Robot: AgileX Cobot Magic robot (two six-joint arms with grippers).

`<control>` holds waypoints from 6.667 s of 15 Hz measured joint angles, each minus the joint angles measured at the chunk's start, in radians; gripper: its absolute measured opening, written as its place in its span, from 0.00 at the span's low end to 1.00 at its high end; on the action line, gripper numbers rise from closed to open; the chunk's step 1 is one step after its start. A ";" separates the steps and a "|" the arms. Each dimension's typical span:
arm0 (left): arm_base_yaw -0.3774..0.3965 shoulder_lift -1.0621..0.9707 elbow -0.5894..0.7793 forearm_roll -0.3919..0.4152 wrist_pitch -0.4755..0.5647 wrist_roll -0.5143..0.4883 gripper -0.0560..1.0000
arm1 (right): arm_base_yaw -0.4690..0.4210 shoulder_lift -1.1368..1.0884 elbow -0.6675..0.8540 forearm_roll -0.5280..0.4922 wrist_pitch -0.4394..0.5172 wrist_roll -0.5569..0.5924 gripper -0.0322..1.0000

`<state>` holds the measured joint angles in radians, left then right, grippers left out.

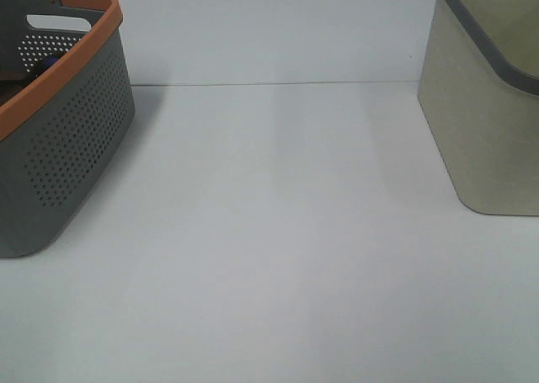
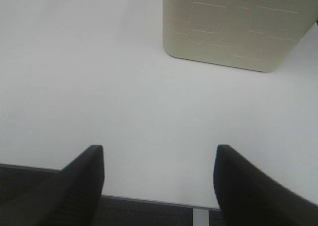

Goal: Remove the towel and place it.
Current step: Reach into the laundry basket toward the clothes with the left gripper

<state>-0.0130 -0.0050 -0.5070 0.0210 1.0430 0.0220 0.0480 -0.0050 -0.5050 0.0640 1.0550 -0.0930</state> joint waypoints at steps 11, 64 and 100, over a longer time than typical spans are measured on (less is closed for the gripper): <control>0.000 0.000 0.000 -0.014 0.000 0.042 0.99 | 0.000 0.000 0.000 0.000 -0.001 0.000 0.66; 0.054 0.478 -0.365 -0.078 0.173 0.173 0.99 | 0.000 0.000 0.000 0.000 -0.001 0.000 0.66; 0.162 2.144 -1.284 -0.092 0.048 1.463 0.88 | 0.000 0.000 0.000 0.000 -0.001 0.000 0.66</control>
<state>0.1490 2.1390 -1.7910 -0.0710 1.0910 1.4850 0.0480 -0.0050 -0.5050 0.0640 1.0540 -0.0930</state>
